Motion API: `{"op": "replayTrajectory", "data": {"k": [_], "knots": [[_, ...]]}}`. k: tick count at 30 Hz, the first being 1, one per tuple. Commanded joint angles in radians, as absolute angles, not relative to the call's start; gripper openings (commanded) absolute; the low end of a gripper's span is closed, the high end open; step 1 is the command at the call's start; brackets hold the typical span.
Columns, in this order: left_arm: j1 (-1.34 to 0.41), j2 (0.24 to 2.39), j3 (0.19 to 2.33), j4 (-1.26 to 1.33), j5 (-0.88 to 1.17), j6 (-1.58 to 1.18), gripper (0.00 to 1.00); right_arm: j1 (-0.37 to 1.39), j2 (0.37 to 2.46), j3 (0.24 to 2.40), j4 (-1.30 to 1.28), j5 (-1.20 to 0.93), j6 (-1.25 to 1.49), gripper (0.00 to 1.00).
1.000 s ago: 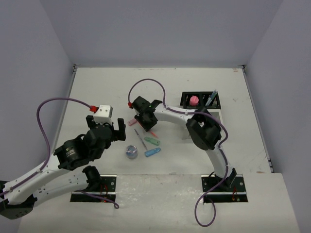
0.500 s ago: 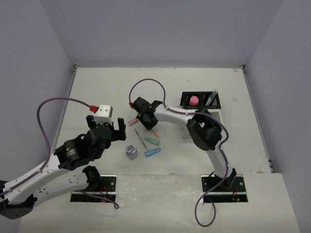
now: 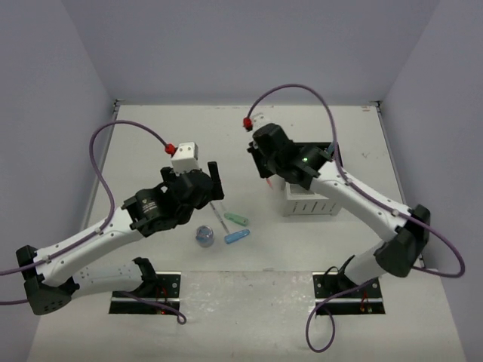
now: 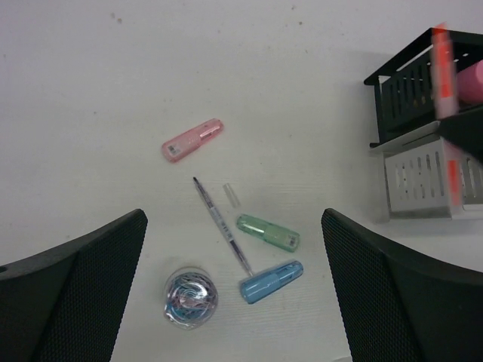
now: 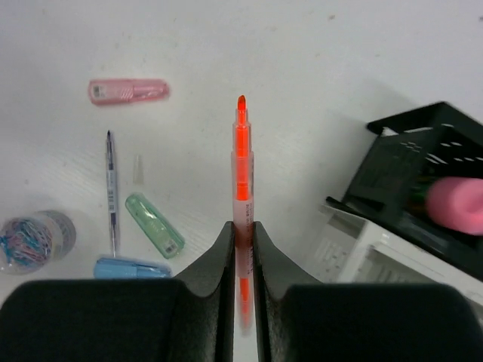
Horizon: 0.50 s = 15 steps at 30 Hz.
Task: Sort the stationery into containers
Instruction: Pick up the pen from the center of the board, then close the pen cap on the pen.
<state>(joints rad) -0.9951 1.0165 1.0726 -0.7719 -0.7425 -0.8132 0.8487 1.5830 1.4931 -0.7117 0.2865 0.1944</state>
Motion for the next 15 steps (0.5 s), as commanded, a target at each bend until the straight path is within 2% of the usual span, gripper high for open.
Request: {"op": "replayTrajectory", "data": {"k": [1, 5, 8, 10, 14, 15], "knots": [[-0.989, 1.112, 1.121, -0.762, -0.763, -1.045, 1.00, 0.771, 1.374, 1.452, -0.781, 0.371, 0.236, 0.00], [-0.985, 1.270, 1.166, -0.794, -0.723, -1.145, 1.00, 0.719, 1.244, 1.406, -0.815, 0.416, 0.236, 0.00], [-0.979, 1.370, 1.214, -0.806, -0.686, -1.174, 0.93, 0.703, 1.185, 1.372, -0.815, 0.421, 0.238, 0.00], [-0.971, 1.450, 1.259, -0.820, -0.658, -1.193, 0.84, 0.696, 1.150, 1.350, -0.815, 0.420, 0.242, 0.00], [-0.921, 1.616, 1.310, -0.865, -0.603, -1.207, 0.52, 0.696, 1.115, 1.308, -0.815, 0.409, 0.251, 0.00], [-0.907, 1.639, 1.317, -0.871, -0.592, -1.209, 0.47, 0.696, 1.113, 1.302, -0.815, 0.410, 0.252, 0.00]]}}
